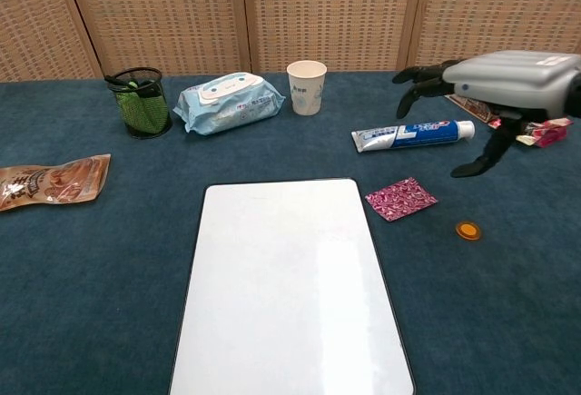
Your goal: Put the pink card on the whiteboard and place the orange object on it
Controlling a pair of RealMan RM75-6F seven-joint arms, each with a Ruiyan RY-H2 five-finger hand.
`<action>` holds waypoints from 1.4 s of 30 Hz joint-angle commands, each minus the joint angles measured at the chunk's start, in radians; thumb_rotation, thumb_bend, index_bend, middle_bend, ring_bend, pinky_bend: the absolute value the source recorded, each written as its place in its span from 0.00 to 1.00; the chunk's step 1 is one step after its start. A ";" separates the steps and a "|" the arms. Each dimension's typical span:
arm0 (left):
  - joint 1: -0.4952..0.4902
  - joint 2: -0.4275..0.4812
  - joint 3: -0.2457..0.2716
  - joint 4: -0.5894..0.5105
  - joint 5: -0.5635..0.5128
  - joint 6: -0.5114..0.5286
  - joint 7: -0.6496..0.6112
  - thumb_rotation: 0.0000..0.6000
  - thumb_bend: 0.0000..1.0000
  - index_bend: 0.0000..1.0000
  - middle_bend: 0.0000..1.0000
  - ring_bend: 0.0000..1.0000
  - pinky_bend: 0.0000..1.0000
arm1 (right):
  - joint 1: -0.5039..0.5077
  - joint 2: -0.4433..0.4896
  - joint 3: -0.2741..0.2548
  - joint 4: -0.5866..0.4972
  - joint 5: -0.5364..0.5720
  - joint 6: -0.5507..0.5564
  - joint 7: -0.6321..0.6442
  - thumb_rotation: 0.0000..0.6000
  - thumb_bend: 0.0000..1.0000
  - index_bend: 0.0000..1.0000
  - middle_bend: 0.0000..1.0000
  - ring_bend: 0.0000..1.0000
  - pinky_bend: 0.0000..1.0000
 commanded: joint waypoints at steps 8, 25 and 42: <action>-0.037 -0.006 -0.011 0.003 -0.042 -0.064 0.024 1.00 0.00 0.00 0.00 0.00 0.00 | 0.091 -0.146 0.001 0.150 0.178 -0.115 -0.172 1.00 0.23 0.22 0.00 0.00 0.00; -0.038 -0.002 -0.008 0.002 -0.061 -0.068 0.017 1.00 0.00 0.00 0.00 0.00 0.00 | 0.165 -0.256 -0.040 0.251 0.374 -0.155 -0.343 1.00 0.23 0.22 0.00 0.00 0.00; -0.042 0.000 -0.003 0.002 -0.060 -0.069 0.014 1.00 0.00 0.00 0.00 0.00 0.00 | 0.190 -0.266 -0.067 0.242 0.475 -0.121 -0.383 1.00 0.26 0.54 0.00 0.00 0.00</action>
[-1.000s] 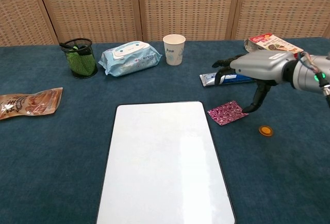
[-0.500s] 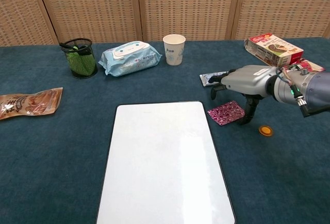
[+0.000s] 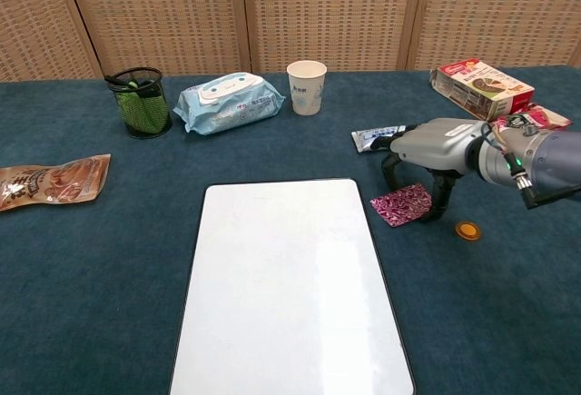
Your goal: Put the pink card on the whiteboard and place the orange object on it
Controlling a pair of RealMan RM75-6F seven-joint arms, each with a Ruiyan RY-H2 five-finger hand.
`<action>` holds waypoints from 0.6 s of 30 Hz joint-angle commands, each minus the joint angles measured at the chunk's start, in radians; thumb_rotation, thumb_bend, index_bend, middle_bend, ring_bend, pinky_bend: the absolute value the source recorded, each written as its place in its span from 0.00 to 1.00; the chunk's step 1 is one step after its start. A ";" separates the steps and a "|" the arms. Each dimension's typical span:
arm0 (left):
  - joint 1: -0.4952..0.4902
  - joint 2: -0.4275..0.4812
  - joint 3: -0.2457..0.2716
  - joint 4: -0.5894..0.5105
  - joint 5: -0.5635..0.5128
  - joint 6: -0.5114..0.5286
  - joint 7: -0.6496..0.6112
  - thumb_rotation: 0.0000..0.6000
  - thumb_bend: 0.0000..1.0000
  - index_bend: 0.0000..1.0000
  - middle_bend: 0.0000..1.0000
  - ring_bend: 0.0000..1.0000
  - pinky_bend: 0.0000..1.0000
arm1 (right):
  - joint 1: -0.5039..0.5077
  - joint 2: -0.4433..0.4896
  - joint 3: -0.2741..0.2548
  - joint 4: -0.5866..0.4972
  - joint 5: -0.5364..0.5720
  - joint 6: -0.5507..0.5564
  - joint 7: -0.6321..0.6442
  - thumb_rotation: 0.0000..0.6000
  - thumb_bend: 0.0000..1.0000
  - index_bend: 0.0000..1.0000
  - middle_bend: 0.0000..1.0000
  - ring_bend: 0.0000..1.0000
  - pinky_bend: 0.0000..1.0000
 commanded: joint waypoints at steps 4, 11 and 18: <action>-0.001 0.000 0.001 0.000 -0.001 0.001 0.000 1.00 0.00 0.00 0.00 0.00 0.00 | 0.002 0.011 0.007 -0.025 0.007 0.020 0.027 1.00 0.26 0.54 0.00 0.00 0.00; -0.002 0.003 0.002 -0.001 0.000 0.000 -0.007 1.00 0.00 0.00 0.00 0.00 0.00 | 0.022 0.069 0.053 -0.135 0.027 0.056 0.038 1.00 0.26 0.54 0.00 0.00 0.00; -0.003 0.006 0.004 0.000 0.003 -0.001 -0.015 1.00 0.00 0.00 0.00 0.00 0.00 | 0.072 0.093 0.086 -0.261 0.097 0.095 -0.026 1.00 0.26 0.54 0.00 0.00 0.00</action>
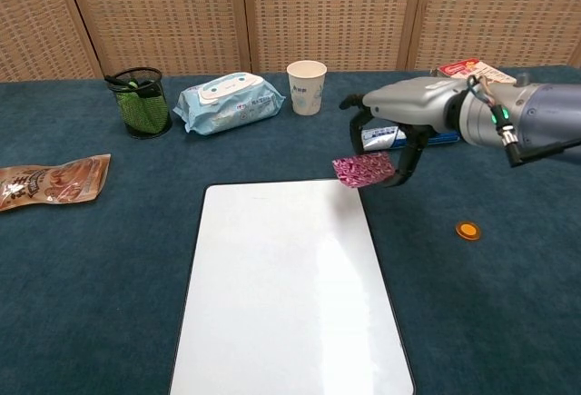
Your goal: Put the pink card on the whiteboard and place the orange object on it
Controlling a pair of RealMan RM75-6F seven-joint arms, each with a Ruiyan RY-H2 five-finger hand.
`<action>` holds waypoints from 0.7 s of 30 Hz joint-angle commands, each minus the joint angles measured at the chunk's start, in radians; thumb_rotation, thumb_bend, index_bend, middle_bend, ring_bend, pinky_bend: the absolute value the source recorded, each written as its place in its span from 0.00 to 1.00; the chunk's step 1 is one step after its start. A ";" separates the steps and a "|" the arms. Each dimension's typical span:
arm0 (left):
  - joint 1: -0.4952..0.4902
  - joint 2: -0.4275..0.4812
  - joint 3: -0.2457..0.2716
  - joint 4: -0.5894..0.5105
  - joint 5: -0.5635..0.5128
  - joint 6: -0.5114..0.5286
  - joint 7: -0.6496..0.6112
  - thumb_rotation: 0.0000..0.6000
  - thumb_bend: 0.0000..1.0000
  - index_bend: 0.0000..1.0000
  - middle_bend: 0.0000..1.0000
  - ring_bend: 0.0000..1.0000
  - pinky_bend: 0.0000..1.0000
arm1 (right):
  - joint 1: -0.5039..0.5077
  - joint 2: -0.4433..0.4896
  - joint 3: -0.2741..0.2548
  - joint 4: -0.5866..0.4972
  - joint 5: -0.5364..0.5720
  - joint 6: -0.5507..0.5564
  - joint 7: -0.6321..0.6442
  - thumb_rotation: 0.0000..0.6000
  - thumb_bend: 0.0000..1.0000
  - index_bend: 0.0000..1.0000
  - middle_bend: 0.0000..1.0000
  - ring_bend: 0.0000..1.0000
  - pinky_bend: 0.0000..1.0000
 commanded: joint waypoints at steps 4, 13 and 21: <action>0.000 0.003 0.002 0.001 0.001 0.000 -0.007 1.00 0.00 0.00 0.00 0.00 0.00 | 0.060 -0.030 0.004 -0.096 0.087 0.047 -0.093 1.00 0.26 0.54 0.00 0.00 0.00; 0.004 0.009 0.005 0.002 0.009 0.007 -0.024 1.00 0.00 0.00 0.00 0.00 0.00 | 0.120 -0.175 -0.034 -0.097 0.216 0.136 -0.210 1.00 0.18 0.23 0.00 0.00 0.00; 0.008 0.013 0.007 0.009 0.013 0.013 -0.043 1.00 0.00 0.00 0.00 0.00 0.00 | 0.134 -0.170 -0.028 -0.146 0.265 0.218 -0.263 1.00 0.00 0.00 0.00 0.00 0.00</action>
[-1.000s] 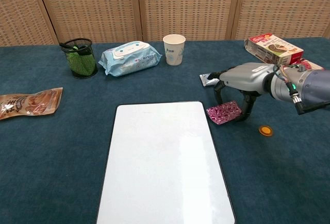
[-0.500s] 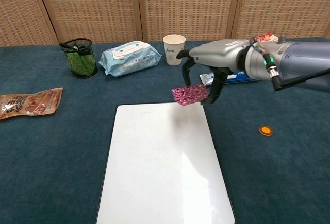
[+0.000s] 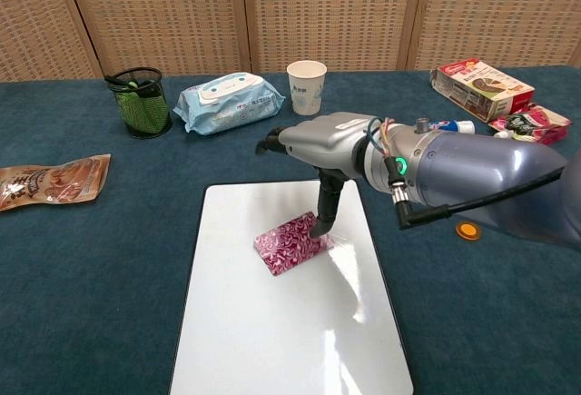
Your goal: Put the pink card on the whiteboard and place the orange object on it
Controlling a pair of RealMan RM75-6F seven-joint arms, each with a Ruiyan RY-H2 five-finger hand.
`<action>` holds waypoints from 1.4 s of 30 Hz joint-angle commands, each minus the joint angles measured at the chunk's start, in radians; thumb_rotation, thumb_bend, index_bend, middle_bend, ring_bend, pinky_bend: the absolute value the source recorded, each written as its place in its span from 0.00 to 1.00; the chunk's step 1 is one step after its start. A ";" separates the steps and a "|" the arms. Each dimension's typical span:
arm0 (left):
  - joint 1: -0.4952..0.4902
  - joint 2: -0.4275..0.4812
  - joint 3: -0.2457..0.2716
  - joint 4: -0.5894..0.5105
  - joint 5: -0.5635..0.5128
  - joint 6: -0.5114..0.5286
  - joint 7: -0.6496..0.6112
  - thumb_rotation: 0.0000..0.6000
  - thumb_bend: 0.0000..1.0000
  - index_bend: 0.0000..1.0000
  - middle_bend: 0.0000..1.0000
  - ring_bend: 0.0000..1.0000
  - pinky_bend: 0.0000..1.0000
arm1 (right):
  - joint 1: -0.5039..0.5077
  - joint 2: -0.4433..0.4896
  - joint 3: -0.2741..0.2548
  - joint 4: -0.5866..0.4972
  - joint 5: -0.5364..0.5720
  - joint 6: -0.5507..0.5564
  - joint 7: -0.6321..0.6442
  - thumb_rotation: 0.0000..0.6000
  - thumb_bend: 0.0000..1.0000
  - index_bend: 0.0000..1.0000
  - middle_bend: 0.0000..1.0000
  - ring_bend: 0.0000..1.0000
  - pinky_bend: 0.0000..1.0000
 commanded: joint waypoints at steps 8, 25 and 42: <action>0.000 0.000 0.004 0.002 0.009 0.002 -0.003 1.00 0.00 0.00 0.00 0.00 0.00 | -0.045 0.187 -0.038 -0.201 -0.055 0.080 -0.015 1.00 0.13 0.20 0.00 0.00 0.00; -0.005 -0.014 0.013 -0.013 0.023 0.001 0.048 1.00 0.00 0.00 0.00 0.00 0.00 | -0.272 0.357 -0.206 -0.069 -0.311 0.069 0.337 1.00 0.26 0.39 0.00 0.00 0.00; -0.004 -0.020 0.017 -0.017 0.026 0.007 0.062 1.00 0.00 0.00 0.00 0.00 0.00 | -0.323 0.269 -0.239 0.078 -0.359 0.015 0.395 1.00 0.34 0.39 0.00 0.00 0.00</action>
